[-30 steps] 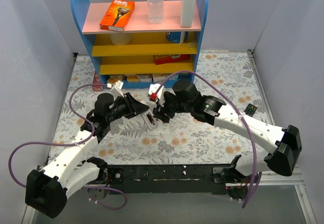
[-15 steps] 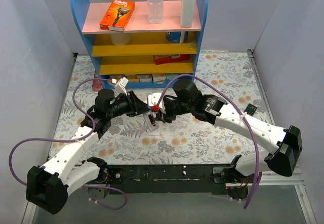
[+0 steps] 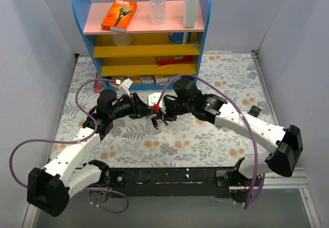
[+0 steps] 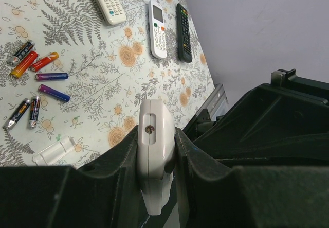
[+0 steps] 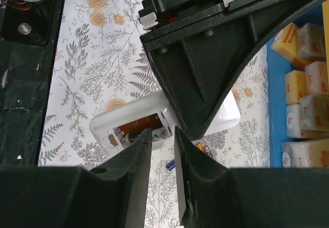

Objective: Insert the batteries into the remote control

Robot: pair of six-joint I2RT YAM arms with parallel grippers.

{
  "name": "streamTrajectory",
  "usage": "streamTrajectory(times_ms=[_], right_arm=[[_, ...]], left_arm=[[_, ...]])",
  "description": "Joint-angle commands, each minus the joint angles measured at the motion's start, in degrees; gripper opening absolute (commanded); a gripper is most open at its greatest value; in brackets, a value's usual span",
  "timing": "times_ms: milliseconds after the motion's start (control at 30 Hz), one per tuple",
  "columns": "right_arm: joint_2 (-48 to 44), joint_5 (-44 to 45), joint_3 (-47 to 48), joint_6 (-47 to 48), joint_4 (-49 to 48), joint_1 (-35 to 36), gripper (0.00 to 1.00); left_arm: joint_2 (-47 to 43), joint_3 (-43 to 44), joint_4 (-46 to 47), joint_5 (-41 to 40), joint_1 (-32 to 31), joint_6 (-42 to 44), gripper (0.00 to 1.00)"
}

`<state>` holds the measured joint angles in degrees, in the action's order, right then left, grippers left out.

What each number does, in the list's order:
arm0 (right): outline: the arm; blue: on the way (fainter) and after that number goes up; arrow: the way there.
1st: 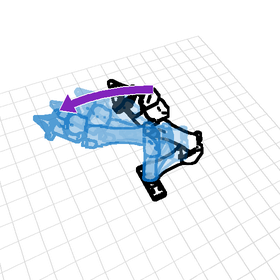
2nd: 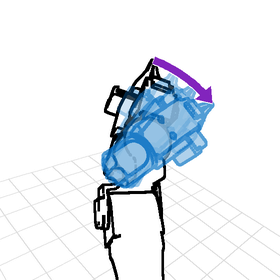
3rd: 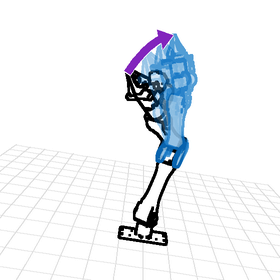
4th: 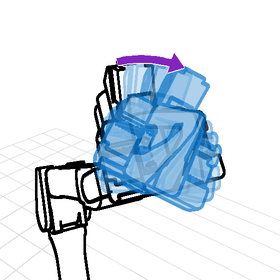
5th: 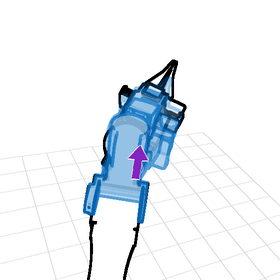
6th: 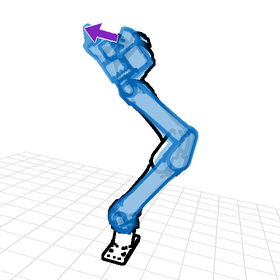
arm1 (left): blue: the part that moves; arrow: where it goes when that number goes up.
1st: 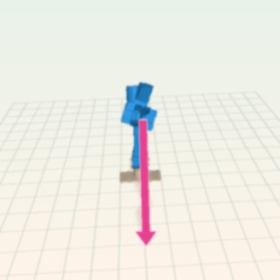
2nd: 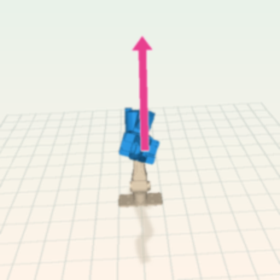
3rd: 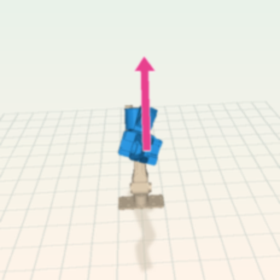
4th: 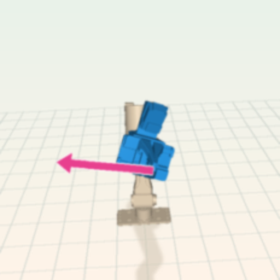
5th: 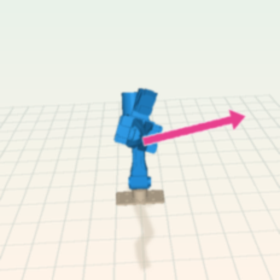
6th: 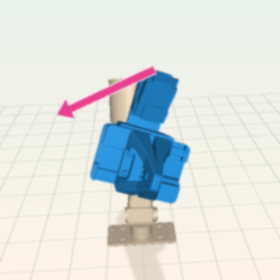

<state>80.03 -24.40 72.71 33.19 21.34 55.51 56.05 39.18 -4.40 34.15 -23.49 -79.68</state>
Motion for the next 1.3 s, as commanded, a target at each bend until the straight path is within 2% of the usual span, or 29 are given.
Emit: streamTrajectory(times_ms=[0,467,833,1067,1267], right_arm=[[0.39,-1.09,2.79,-0.23,-0.25,-0.31,0.31],[1.44,-1.08,2.26,-0.23,0.10,-0.49,0.16],[2.67,-3.28,1.65,-0.06,1.95,-0.49,0.10],[3.99,-5.30,1.74,0.12,4.41,-0.49,0.09],[4.70,-3.65,0.77,-0.14,5.81,-0.40,0.01]], left_arm=[[-0.07,2.66,1.06,1.88,-0.16,0.93,0.00],[0.02,2.92,1.33,2.15,-0.16,1.02,0.00],[-0.50,2.75,2.82,1.71,-0.16,-0.48,0.00],[-1.38,2.75,3.88,1.18,-0.16,-1.70,0.00],[-2.87,2.48,4.14,-0.57,-0.07,-2.76,0.00]])
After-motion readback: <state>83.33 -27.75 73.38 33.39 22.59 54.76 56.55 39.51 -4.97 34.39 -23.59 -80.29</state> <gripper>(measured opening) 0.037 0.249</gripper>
